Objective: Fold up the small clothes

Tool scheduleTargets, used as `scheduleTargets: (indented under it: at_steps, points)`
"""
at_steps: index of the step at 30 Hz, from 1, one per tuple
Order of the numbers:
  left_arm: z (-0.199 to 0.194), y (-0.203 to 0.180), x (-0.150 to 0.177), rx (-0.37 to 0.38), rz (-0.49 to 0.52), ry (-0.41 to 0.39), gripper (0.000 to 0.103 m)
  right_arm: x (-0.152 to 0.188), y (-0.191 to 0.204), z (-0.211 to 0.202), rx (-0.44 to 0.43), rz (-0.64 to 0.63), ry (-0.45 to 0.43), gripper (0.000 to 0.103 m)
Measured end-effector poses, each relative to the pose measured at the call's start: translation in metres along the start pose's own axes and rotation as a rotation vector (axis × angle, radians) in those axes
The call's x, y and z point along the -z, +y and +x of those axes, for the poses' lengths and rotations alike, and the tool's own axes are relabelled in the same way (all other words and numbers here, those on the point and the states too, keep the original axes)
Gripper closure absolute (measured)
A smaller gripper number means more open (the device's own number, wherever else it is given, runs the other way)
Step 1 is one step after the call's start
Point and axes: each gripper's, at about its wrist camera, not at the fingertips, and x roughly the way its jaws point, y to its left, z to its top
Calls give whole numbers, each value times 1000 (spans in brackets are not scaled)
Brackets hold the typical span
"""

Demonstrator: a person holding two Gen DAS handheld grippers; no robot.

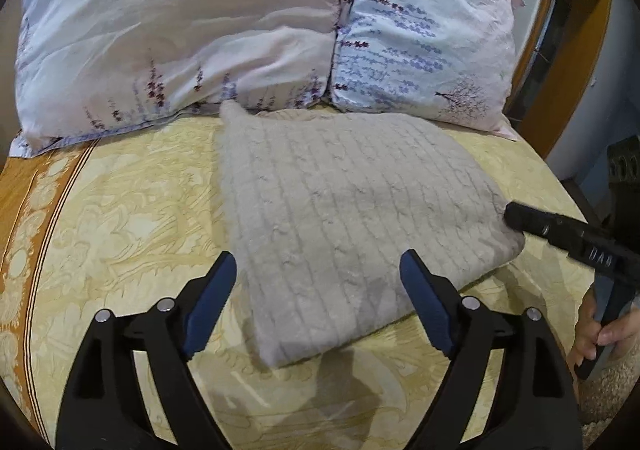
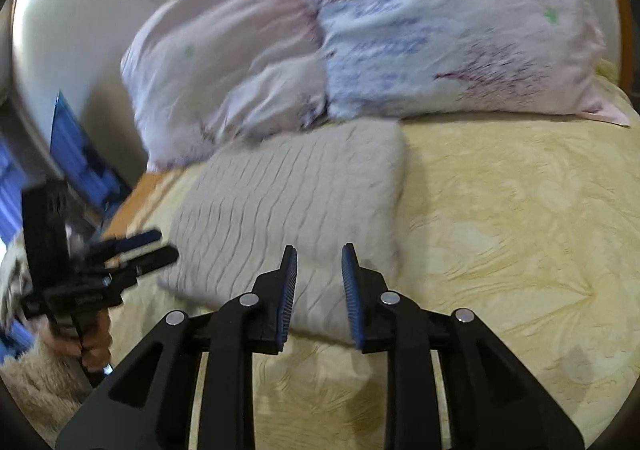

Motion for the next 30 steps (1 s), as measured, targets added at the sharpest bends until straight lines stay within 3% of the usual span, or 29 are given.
scheduleTargets:
  at_steps: [3, 6, 9, 11, 12, 15, 21, 26, 30]
  points:
    - [8, 1, 8, -23, -6, 34, 19, 11, -1, 26, 58, -3, 97, 77]
    - [12, 4, 17, -26, -30, 51, 19, 10, -3, 25, 44, 28, 81, 76]
    - [3, 7, 27, -17, -55, 32, 17, 14, -1, 5, 34, 40, 26, 57]
    - [-2, 5, 34, -46, -51, 15, 13, 17, 3, -7, 66, 31, -21, 31]
    - [-4, 4, 36, -57, -47, 9, 12, 18, 4, -12, 90, 25, -40, 26]
    - [-8, -1, 44, -83, -40, 5, 8, 24, 8, -22, 140, 5, -78, 21]
    - [-1, -6, 51, -104, -37, 44, 6, 37, 16, -20, 196, 0, -61, 6]
    - [4, -5, 54, -134, -43, 76, 6, 47, 23, -14, 261, -1, -33, 1]
    - [10, -4, 57, -157, -41, 106, 5, 53, 29, -4, 265, -1, 2, 1]
